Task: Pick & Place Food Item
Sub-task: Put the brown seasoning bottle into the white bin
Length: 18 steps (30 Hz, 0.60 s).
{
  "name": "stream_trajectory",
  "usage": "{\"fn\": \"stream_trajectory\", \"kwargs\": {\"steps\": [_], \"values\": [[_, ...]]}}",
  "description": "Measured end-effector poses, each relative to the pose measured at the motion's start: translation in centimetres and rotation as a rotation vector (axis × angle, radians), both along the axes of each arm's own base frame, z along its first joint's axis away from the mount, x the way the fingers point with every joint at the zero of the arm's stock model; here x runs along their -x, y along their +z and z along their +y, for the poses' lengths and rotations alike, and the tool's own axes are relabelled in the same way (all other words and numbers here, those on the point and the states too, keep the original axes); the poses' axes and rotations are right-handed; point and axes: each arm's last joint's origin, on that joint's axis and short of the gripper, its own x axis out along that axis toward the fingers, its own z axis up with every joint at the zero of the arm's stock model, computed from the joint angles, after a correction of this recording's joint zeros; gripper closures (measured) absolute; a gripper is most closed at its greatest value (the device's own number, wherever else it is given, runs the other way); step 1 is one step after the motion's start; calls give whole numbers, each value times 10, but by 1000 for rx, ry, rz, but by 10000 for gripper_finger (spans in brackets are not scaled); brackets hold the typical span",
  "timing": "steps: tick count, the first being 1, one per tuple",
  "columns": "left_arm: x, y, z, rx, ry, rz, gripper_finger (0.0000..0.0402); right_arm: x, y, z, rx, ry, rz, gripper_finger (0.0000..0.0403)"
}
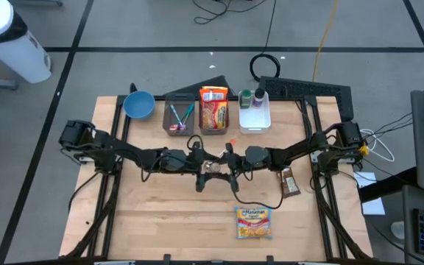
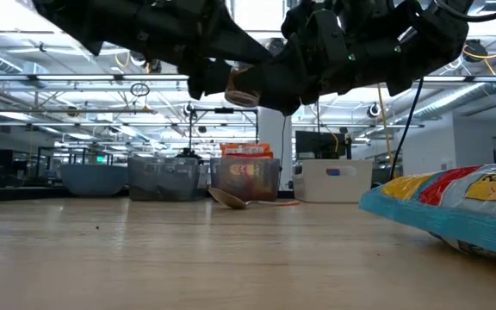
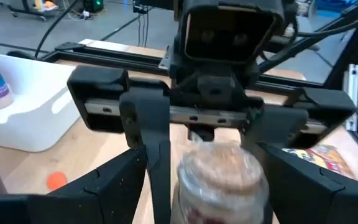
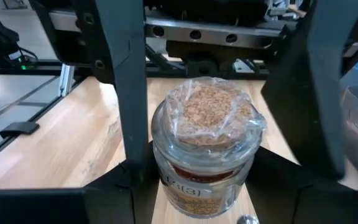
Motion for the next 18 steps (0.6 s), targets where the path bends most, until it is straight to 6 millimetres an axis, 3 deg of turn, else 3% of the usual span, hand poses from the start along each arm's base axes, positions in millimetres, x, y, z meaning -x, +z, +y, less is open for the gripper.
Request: {"fn": "stream_trajectory", "kwargs": {"steps": [10, 18], "values": [[-2, -4, 0, 19, 8, 69, 135, 0, -2, -2, 11, -37, 15, 217], [-1, -7, 0, 49, 11, 107, 113, 0, -3, -3, 42, -67, 24, 217]]}}
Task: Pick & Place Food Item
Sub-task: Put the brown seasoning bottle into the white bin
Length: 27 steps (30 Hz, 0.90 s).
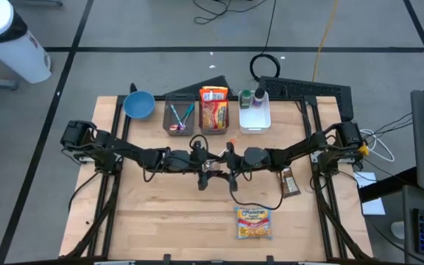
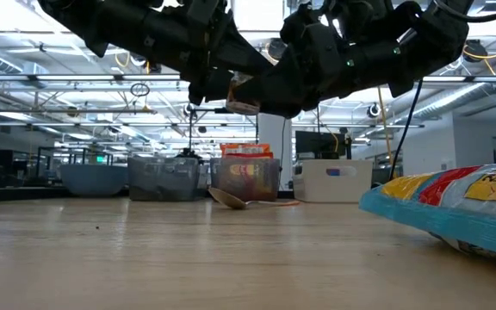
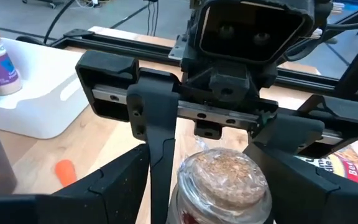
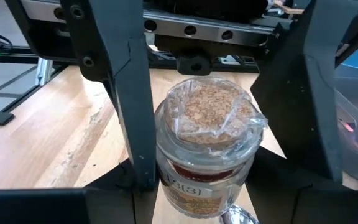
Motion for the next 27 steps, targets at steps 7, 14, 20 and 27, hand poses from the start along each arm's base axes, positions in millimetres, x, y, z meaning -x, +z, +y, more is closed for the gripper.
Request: {"fn": "stream_trajectory", "kwargs": {"steps": [7, 14, 20, 27], "values": [[0, -1, 2, -33, 58, 5, 132, 0, 0, -9, -3, -49, -2, 217], [1, -1, 3, -88, 100, 6, 155, -1, 1, -20, -12, -85, -5, 216], [2, 0, 0, -144, 152, -3, 156, -1, 0, -29, -13, -115, -4, 216], [2, 1, -3, -173, 177, -11, 171, -1, 1, -33, -11, -124, -10, 216]]}}
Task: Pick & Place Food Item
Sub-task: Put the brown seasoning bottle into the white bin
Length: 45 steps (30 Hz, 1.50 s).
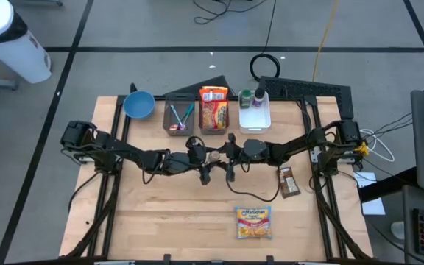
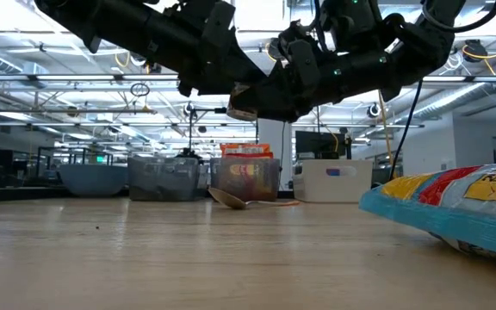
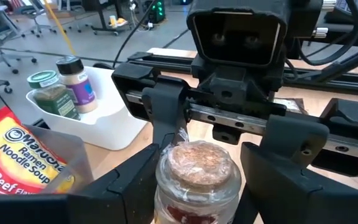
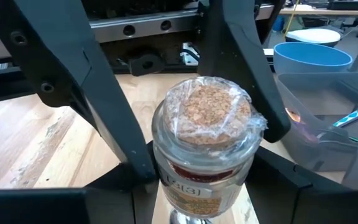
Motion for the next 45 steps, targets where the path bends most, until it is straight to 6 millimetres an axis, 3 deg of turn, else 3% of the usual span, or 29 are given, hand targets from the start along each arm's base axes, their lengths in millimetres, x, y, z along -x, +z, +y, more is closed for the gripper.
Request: {"fn": "stream_trajectory", "kwargs": {"steps": [13, 37, 45], "values": [[0, 0, 1, -10, 28, -3, 201, 0, 1, -5, -2, -14, -9, 216], [-1, 3, 1, -50, 38, -28, 211, 0, 3, -5, 5, -17, -18, 216], [5, 16, 2, -96, 31, -40, 211, 0, 6, -4, 18, 2, -48, 190]]}}
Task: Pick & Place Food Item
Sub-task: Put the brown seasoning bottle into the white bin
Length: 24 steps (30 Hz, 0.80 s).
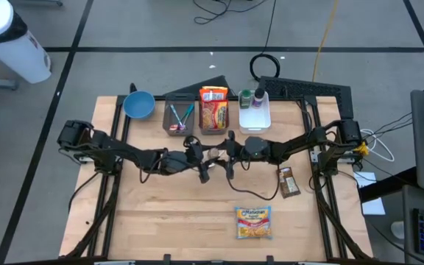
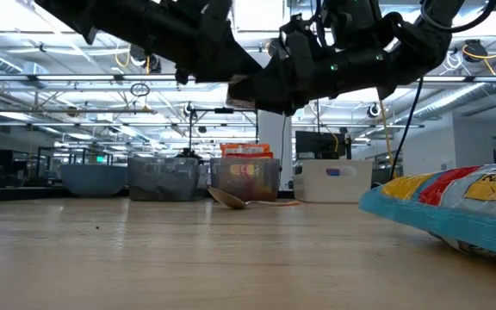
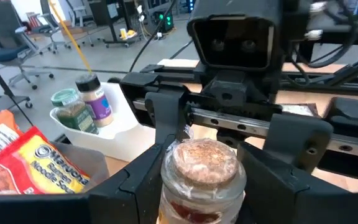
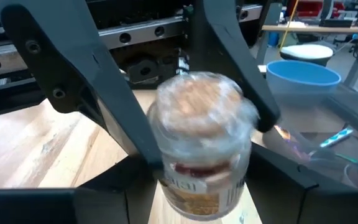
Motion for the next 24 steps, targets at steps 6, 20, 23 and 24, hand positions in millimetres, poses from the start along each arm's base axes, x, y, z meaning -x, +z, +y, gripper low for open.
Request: {"fn": "stream_trajectory", "kwargs": {"steps": [6, 20, 23, 24], "values": [[5, 8, 1, -17, -1, 1, 211, 0, 3, 0, -6, 17, -30, 172], [5, 6, 1, -1, -10, 13, 213, 0, 4, 1, -8, 37, -50, 173], [5, 7, 1, -7, -12, 11, 213, -1, 4, 1, -24, 41, -52, 169], [5, 7, 1, -10, -15, 9, 213, -1, 4, 2, -25, 54, -52, 166]]}}
